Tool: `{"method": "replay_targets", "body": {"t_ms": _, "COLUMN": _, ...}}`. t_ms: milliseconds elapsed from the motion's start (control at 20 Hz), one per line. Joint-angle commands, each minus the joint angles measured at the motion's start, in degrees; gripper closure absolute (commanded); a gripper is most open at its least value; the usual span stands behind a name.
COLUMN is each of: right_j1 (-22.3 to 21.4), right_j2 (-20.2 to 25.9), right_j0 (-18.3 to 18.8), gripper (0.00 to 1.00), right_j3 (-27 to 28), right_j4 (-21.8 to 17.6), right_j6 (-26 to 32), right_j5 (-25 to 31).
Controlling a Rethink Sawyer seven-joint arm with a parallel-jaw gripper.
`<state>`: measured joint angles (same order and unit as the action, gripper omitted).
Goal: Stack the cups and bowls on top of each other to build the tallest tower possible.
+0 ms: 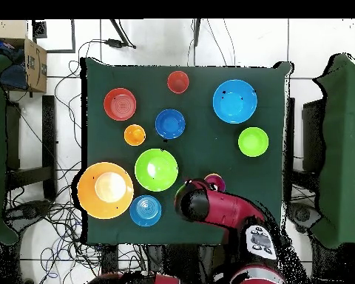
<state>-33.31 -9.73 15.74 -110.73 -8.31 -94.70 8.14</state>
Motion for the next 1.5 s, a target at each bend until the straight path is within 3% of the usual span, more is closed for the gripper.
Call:
{"method": "replay_targets", "body": {"t_ms": 50, "right_j1": -1.04, "right_j2": 3.77, "right_j0": 0.53, "gripper": 1.00, "right_j3": -0.24, "right_j4": -2.70, "right_j6": -2.42, "right_j5": 7.23}}
{"method": "replay_targets", "body": {"t_ms": 550, "right_j1": 1.24, "right_j2": 6.57, "right_j0": 2.12, "gripper": 1.00, "right_j3": 0.18, "right_j4": -3.75, "right_j6": -3.32, "right_j5": 1.18}}
{"method": "replay_targets", "body": {"t_ms": 1000, "right_j1": 1.66, "right_j2": 6.43, "right_j0": 1.89, "gripper": 1.00, "right_j3": 1.30, "right_j4": -5.17, "right_j6": -4.09, "right_j5": -1.52}}
{"method": "replay_targets", "body": {"t_ms": 1500, "right_j1": 1.09, "right_j2": 10.98, "right_j0": 5.45, "gripper": 1.00, "right_j3": -0.25, "right_j4": -5.45, "right_j6": -4.28, "right_j5": -1.98}}
